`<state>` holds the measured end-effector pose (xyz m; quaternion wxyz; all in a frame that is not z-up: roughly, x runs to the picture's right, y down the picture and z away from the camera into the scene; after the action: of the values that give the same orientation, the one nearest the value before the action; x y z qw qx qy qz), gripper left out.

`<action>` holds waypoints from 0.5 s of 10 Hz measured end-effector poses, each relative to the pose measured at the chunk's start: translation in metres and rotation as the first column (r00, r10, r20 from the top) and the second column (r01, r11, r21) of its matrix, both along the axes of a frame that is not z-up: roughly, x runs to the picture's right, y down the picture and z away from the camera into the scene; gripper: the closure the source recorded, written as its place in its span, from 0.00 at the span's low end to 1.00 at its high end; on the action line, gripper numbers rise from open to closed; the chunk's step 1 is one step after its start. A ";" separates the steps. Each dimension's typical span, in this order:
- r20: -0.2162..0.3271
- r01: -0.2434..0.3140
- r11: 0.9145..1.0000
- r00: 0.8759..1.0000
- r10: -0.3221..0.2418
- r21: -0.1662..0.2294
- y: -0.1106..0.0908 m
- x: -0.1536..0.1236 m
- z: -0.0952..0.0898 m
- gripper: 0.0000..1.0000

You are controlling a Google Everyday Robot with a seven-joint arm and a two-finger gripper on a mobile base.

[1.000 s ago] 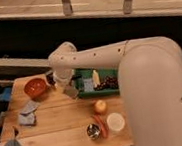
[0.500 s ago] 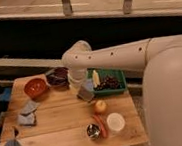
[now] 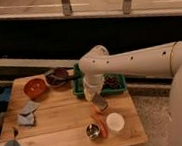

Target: Place eraser in paper cup

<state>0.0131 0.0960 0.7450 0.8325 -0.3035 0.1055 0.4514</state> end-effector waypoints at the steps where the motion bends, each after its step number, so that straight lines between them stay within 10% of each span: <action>1: 0.004 0.001 1.000 1.000 -0.001 -0.001 0.000 -0.003 0.000 1.00; 5: 0.002 0.001 1.000 1.000 -0.001 -0.001 0.000 -0.002 0.000 1.00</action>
<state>0.0116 0.0962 0.7454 0.8326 -0.3043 0.1051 0.4506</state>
